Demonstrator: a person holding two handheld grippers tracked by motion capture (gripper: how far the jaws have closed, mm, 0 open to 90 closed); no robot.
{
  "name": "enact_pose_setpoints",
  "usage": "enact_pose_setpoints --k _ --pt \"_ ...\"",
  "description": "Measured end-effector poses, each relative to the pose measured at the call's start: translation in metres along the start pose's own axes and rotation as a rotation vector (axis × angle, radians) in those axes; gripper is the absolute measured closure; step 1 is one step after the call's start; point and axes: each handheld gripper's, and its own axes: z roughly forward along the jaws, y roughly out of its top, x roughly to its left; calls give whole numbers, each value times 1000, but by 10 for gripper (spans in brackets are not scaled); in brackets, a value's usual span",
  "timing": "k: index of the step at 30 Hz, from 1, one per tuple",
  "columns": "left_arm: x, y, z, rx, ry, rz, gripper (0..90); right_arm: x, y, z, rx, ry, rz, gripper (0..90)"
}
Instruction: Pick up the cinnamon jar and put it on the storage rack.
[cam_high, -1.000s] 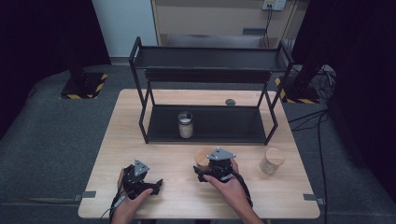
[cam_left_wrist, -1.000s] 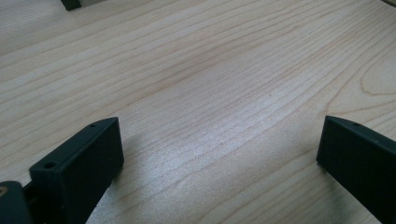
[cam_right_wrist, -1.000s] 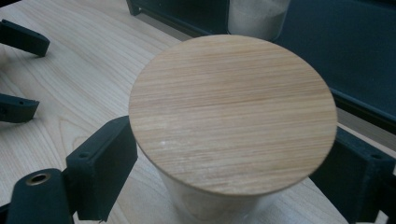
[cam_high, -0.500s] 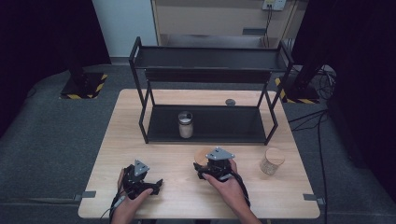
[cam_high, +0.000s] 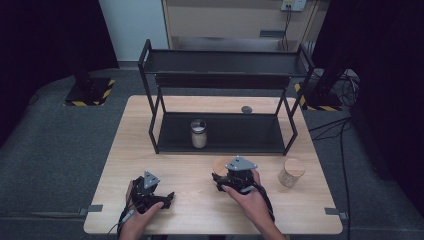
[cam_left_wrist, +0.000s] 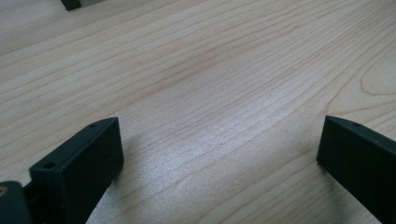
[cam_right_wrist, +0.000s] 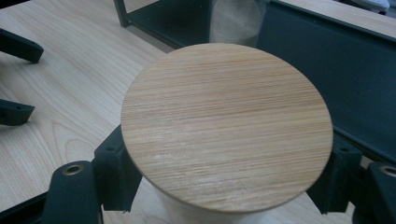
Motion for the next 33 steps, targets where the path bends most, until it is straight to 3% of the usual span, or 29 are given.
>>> enact_pose_setpoints --k 17,33 --pt "0 0 0 0 0 0 0 -9 4 -10 -7 -19 13 254" --pt "0 0 0 0 1 -1 0 -17 19 0 -13 -61 30 254"
